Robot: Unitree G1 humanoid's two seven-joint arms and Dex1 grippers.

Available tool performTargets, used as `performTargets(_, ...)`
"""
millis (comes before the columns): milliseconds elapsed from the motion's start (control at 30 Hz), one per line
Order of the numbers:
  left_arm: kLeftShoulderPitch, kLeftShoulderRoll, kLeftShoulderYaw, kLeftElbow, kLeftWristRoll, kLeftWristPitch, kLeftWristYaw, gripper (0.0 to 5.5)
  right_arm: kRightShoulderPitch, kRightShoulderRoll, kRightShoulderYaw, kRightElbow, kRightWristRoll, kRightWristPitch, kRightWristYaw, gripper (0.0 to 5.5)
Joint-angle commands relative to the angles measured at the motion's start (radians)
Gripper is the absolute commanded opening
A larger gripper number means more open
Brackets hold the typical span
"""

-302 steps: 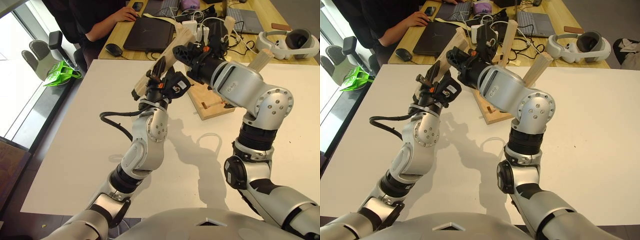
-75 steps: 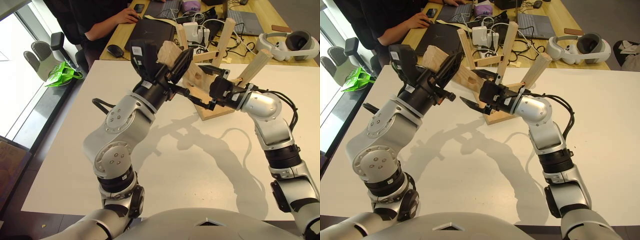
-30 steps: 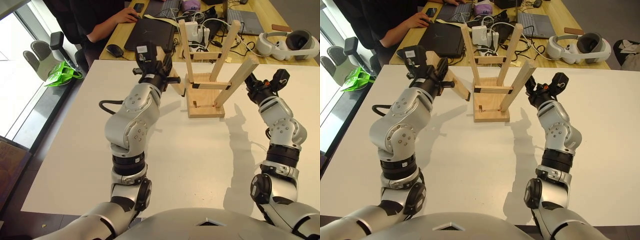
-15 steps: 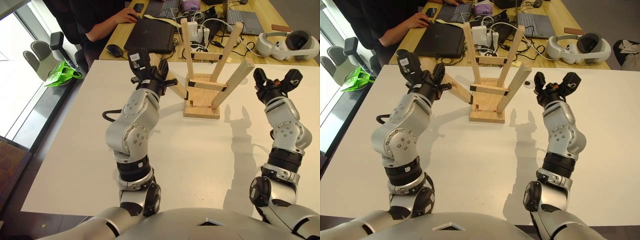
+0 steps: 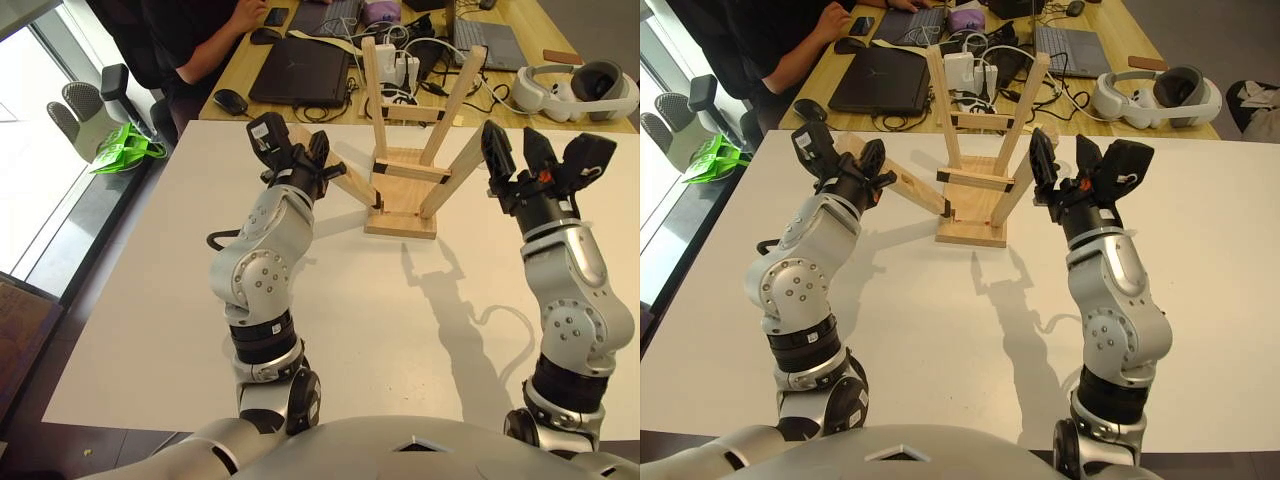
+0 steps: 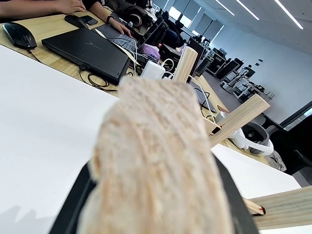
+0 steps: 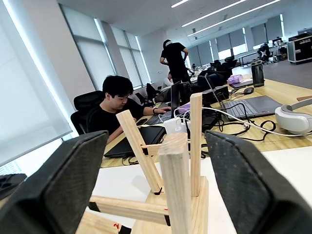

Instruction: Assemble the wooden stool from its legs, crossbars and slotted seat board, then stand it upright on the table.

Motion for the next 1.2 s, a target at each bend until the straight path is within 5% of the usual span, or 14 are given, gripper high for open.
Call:
performTargets(33, 0.084, -0.132, -0.012, 0.045, -0.018, -0.044, 0.024, 1.01, 0.013, -0.038, 0.020, -0.065, 0.004, 0.028, 0.014, 3.71)
performTargets(400, 0.045, -0.020, -0.125, 0.171, 0.046, -0.110, -0.025, 1.01, 0.005, -0.025, 0.078, -0.120, 0.005, 0.021, 0.005, 3.71)
performTargets(1200, -0.002, 0.083, -0.095, 0.127, 0.115, -0.026, -0.100, 1.01, 0.001, -0.023, 0.062, -0.109, 0.043, 0.041, -0.008, 3.71)
